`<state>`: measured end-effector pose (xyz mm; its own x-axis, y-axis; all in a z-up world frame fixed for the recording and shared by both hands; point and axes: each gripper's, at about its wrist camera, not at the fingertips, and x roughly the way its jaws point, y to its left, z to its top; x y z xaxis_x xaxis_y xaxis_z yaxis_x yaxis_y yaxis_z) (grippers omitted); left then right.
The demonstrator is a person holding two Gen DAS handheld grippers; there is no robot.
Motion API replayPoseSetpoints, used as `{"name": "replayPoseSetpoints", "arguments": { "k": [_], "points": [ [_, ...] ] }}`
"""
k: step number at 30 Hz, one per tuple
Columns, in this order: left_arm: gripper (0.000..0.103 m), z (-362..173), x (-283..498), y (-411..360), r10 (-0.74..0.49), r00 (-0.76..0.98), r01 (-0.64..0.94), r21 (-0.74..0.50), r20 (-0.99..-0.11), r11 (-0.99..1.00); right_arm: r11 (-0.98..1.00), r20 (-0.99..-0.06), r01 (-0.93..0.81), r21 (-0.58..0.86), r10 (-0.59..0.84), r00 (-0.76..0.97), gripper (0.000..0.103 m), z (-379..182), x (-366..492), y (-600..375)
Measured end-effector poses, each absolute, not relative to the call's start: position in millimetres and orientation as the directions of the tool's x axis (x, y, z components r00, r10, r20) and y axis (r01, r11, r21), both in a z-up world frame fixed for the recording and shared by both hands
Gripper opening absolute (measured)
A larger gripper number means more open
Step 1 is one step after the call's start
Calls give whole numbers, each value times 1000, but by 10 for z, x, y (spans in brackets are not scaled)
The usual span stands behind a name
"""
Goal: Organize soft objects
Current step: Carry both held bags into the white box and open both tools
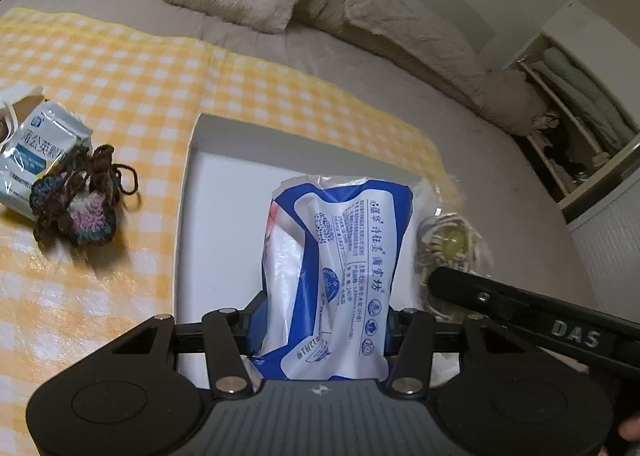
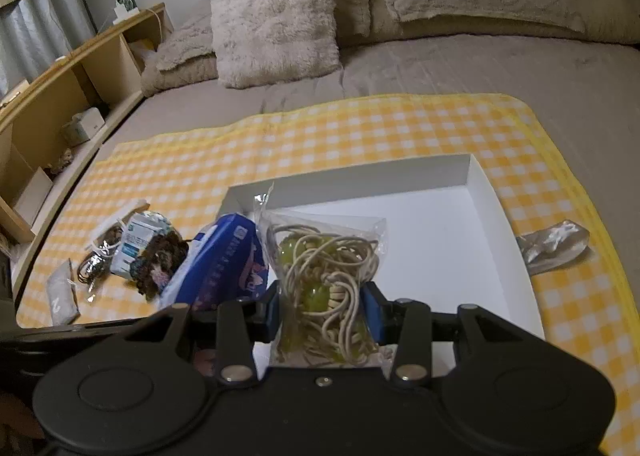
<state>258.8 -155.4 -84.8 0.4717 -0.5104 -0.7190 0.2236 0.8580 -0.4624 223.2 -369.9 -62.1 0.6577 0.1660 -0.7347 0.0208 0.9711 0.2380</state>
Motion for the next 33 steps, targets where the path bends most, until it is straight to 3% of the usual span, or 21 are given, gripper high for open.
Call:
{"name": "replayPoseSetpoints", "arguments": {
  "k": [7,9,12,14,17,22,27,33],
  "points": [
    [79,-930,2675,-1581,-410,474,185,-367,-779,912,973,-768,27,231,165,619,43,-765,2316,-3705],
    [79,-897,2672,-1576,-401,475,206,-344,-783,916,973,-778,35,229,162,606,43,-818,2345,-3717],
    [68,-867,2662,-1538,-398,480,226,-328,-782,917,974,-794,49,223,152,589,43,-902,2385,-3726],
    [51,-838,2643,-1531,-402,485,251,-316,-777,915,974,-806,57,221,149,573,43,-962,2402,-3715],
    [41,-838,2636,-1545,-428,468,293,-321,-773,901,971,-825,71,227,153,544,43,-1051,2425,-3690],
    [41,-884,2606,-1622,-442,426,332,-318,-790,888,978,-854,91,189,118,506,43,-1193,2483,-3615],
    [39,-878,2583,-1611,-420,418,334,-294,-805,896,966,-853,58,251,193,484,43,-1281,2543,-3467],
    [39,-902,2603,-1484,-381,417,309,-266,-825,913,979,-864,53,197,148,480,44,-1256,2566,-3333]
  ]
}}
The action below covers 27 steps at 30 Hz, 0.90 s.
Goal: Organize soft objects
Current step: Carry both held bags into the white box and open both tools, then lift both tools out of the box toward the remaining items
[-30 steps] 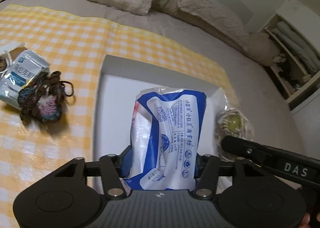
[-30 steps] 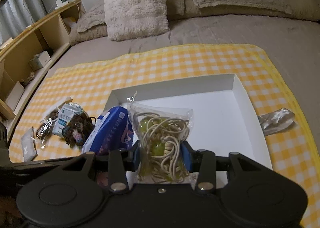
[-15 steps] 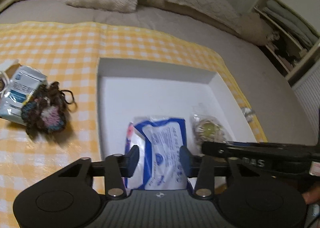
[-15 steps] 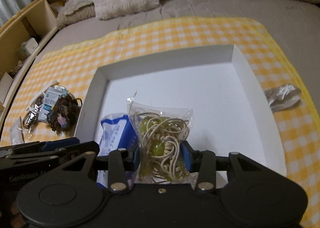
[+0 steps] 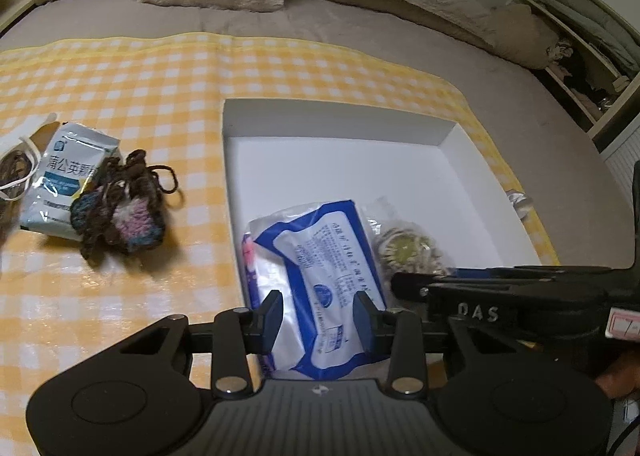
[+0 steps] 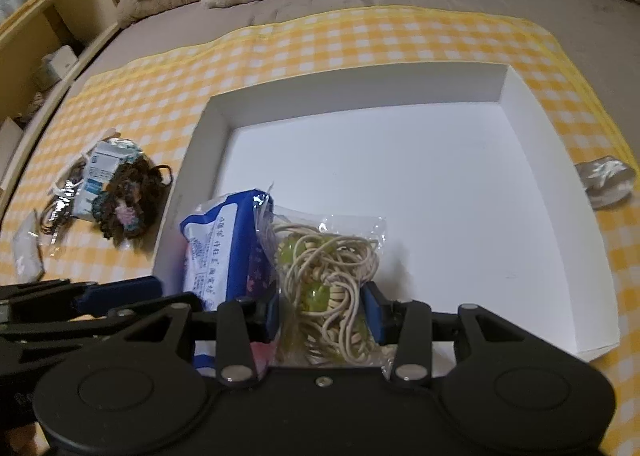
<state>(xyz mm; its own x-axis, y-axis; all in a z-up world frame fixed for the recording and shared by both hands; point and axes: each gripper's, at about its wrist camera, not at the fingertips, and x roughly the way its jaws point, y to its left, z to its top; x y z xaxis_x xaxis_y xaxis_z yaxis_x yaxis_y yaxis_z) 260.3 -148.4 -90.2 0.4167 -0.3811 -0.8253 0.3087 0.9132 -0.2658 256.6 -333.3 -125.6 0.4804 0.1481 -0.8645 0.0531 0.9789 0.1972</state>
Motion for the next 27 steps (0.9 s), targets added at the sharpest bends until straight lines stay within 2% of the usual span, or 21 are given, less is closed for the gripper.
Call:
{"name": "replayPoseSetpoints", "arguments": {
  "k": [4,6,7,9,11,18,22,27],
  "points": [
    [41,-884,2589,-1423,-375,419,309,-259,-827,915,974,-870,115,196,118,480,49,-1246,2564,-3411],
    [41,-858,2568,-1396,-375,426,313,-254,-823,915,970,-864,122,208,124,488,60,-1203,2538,-3448],
    [42,-845,2557,-1395,-373,429,313,-252,-823,916,969,-861,130,209,120,494,62,-1169,2502,-3471],
    [46,-819,2544,-1371,-374,434,311,-253,-820,916,968,-854,133,212,117,507,68,-1102,2441,-3497],
    [55,-786,2523,-1355,-374,440,312,-251,-817,916,969,-847,129,210,114,519,70,-1043,2384,-3511],
    [68,-622,2405,-1255,-375,481,311,-246,-792,918,980,-804,88,178,94,587,78,-807,2119,-3561],
    [81,-505,2321,-1198,-372,515,307,-239,-772,921,985,-774,70,160,81,628,82,-693,1959,-3584],
    [91,-380,2204,-1141,-352,559,303,-210,-751,930,989,-727,58,135,59,684,95,-542,1743,-3603]
  ]
}}
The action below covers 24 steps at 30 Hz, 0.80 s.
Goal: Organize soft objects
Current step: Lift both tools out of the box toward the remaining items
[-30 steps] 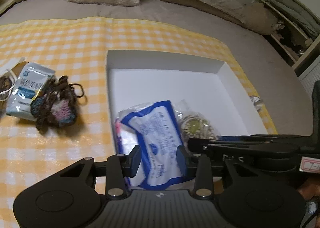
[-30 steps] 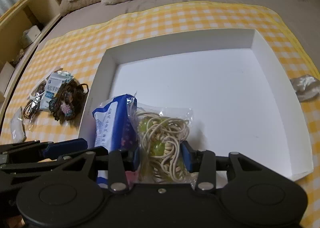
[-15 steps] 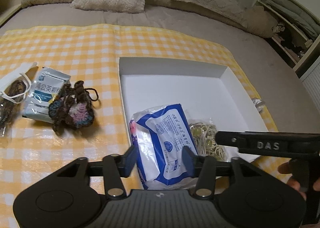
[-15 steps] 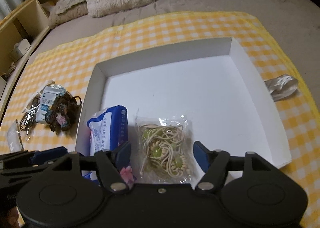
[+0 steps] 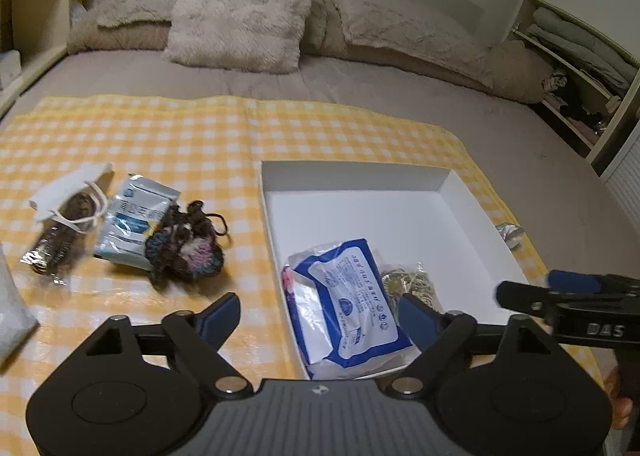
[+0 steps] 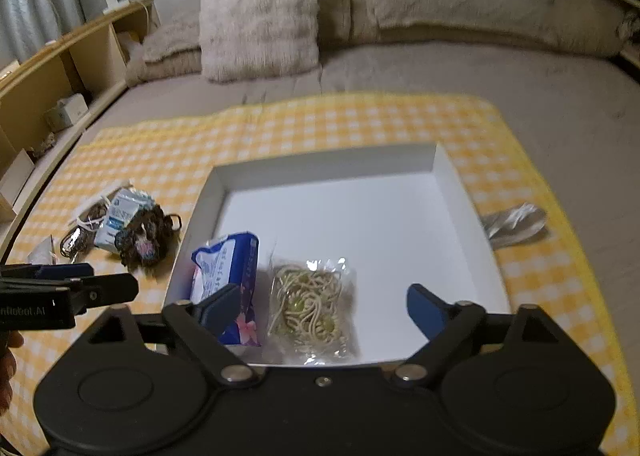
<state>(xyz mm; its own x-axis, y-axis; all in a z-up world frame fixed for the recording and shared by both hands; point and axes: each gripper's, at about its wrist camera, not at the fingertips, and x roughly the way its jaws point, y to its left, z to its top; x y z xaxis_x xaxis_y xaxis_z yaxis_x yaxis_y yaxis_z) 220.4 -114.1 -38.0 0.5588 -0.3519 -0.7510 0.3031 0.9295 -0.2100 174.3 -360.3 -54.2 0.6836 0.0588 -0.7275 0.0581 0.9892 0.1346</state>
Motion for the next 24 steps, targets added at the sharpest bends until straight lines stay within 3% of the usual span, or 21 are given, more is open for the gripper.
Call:
{"name": "replayPoseSetpoints", "arguments": {
  "k": [5,24],
  "points": [
    [103,-293,2085,-1073,-314,606,297,-158,-731,942,993,-667,50,109,35,744,102,-369,1551,-3618],
    [103,-48,1825,-795,-234,748,276,-30,-621,961,999,-562,25,47,6,827,103,-216,1387,-3392]
  ]
}}
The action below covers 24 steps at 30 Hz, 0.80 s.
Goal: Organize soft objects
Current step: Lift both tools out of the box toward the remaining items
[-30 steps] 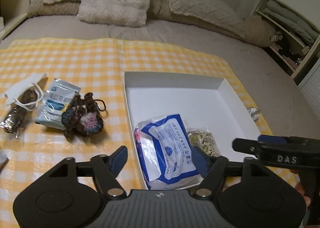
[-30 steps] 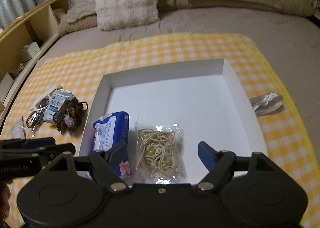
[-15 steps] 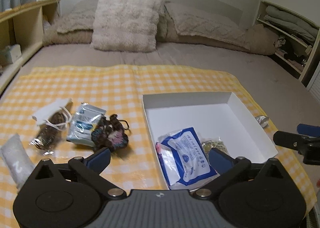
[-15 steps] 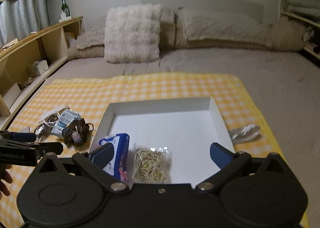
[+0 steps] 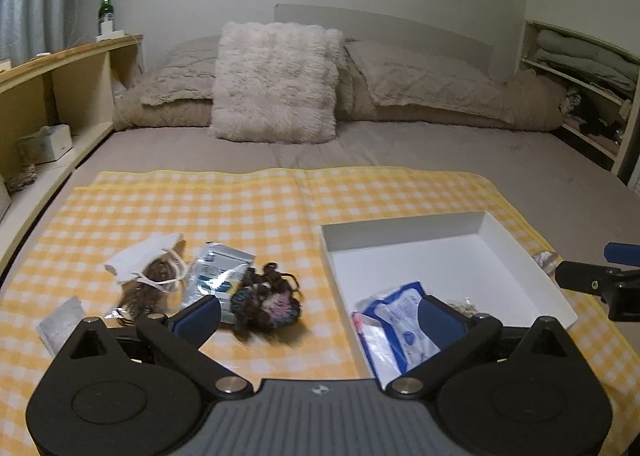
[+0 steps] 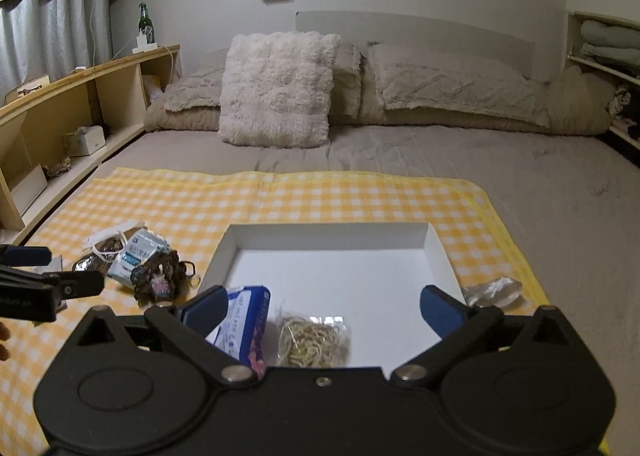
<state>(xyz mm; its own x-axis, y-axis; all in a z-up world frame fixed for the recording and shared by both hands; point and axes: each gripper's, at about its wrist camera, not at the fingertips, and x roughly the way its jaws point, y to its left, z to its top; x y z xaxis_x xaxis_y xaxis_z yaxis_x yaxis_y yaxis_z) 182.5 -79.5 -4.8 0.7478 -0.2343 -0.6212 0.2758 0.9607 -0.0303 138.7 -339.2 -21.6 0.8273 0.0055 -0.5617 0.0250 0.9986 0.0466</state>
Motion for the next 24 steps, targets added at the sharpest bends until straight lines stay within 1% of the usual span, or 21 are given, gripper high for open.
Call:
{"name": "replayPoseSetpoints", "arguments": {
  "k": [8,24],
  "points": [
    [103,18,1891,-445,-173,780,196,-29,-602,980,999,-515,-10,46,32,857,103,-192,1593,-3167],
    [103,88,2082,592,73,810,-94,-5,-582,996,984,-463,-161,75,177,869,103,-187,2092,-2461]
  ]
}}
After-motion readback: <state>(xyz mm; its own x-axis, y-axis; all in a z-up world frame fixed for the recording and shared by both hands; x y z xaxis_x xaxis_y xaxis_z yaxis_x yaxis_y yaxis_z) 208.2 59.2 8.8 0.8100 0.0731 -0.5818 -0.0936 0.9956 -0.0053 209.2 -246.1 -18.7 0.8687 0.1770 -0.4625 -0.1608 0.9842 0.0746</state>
